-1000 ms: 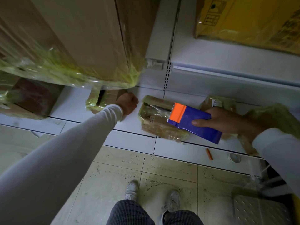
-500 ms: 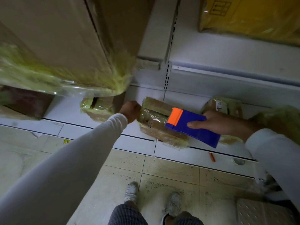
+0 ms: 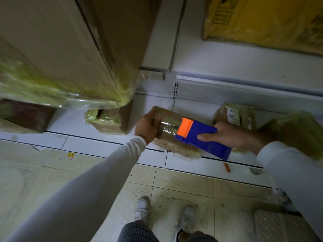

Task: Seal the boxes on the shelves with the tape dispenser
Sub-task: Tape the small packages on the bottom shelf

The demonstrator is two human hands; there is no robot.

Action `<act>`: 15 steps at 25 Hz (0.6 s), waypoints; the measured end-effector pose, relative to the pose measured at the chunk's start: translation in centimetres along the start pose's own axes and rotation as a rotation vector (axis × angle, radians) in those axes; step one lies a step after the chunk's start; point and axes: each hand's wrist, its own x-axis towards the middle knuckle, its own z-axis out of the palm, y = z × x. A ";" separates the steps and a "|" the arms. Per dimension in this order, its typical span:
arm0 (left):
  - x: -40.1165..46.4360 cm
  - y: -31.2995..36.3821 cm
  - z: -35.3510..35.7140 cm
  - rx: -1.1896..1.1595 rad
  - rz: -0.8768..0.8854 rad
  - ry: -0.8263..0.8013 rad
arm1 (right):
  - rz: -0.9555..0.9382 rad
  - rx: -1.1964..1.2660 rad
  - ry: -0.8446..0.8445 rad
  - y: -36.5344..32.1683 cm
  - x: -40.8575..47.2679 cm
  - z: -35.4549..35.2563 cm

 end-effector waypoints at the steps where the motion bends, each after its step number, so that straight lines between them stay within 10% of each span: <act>1: 0.3 0.2 0.0 -0.033 -0.036 0.012 | 0.000 -0.007 0.018 0.0 0.1 0.1; 15: 0.4 -1.4 -1.3 0.125 0.320 -0.137 | -0.059 0.037 0.030 -3.7 1.2 3.4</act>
